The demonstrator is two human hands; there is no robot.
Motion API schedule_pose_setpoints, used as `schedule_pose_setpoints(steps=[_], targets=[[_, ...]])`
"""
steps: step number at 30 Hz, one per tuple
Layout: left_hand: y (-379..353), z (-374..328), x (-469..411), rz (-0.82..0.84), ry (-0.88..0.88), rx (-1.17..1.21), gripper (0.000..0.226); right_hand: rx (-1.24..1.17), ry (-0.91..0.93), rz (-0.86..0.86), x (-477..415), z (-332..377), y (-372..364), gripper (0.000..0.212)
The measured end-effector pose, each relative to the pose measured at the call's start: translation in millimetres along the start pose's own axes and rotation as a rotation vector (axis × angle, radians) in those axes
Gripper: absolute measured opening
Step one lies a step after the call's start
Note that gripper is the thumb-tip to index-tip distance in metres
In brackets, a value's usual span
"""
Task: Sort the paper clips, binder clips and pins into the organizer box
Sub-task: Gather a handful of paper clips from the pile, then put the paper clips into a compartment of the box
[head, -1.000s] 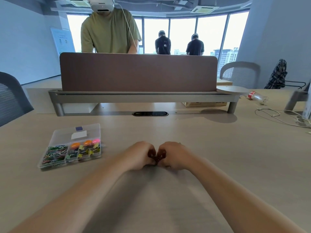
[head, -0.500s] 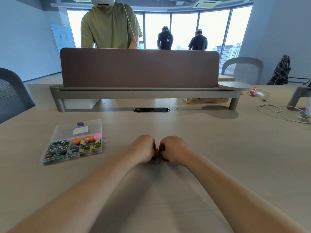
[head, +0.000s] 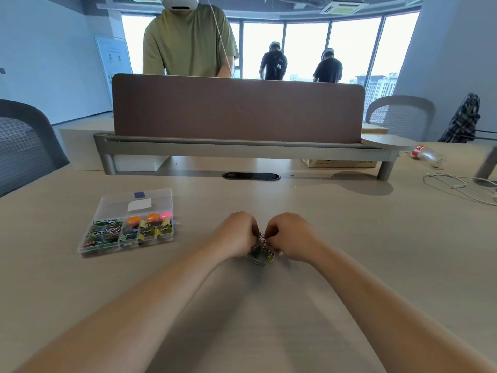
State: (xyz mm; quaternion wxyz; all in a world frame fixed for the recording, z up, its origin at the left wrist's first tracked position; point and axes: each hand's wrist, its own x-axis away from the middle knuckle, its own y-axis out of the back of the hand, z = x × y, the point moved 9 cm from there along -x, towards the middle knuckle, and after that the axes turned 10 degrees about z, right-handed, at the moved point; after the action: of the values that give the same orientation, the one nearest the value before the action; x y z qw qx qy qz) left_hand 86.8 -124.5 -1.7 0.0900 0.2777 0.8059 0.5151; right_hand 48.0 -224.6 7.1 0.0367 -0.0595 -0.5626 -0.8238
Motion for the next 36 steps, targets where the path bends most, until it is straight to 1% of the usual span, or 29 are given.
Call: schedule_pose_setpoints(steps=[3, 6, 9, 15, 21, 29, 36], targets=[[6.5, 1.8, 2.1, -0.006, -0.027, 0.077, 0.015, -0.014, 0.002, -0.018, -0.1, 0.5, 7.3, 0.014], [11.9, 5.3, 6.3, -0.004, -0.045, 0.134, 0.007, -0.061, -0.009, -0.021, -1.9, -1.0, 9.9, 0.013], [18.7, 14.2, 10.9, -0.019, -0.057, 0.187, 0.006, -0.046, -0.011, -0.016, -2.5, 2.6, 9.5, 0.007], [46.8, 37.1, 27.7, -0.083, -0.055, 0.227, 0.009, -0.090, 0.051, -0.024, -6.9, 33.0, 17.4, 0.006], [89.0, 85.9, 50.5, -0.178, -0.007, 0.241, 0.009, -0.129, 0.155, -0.007, -28.7, 98.0, 18.4, 0.006], [149.6, 184.3, 86.5, -0.301, 0.145, 0.193, 0.005, -0.134, 0.329, 0.032, -80.4, 208.1, -11.5, 0.004], [174.8, 257.0, 94.6, -0.297, 0.255, 0.161, 0.008, -0.182, 0.409, 0.055, -124.9, 279.4, -43.5, 0.005]])
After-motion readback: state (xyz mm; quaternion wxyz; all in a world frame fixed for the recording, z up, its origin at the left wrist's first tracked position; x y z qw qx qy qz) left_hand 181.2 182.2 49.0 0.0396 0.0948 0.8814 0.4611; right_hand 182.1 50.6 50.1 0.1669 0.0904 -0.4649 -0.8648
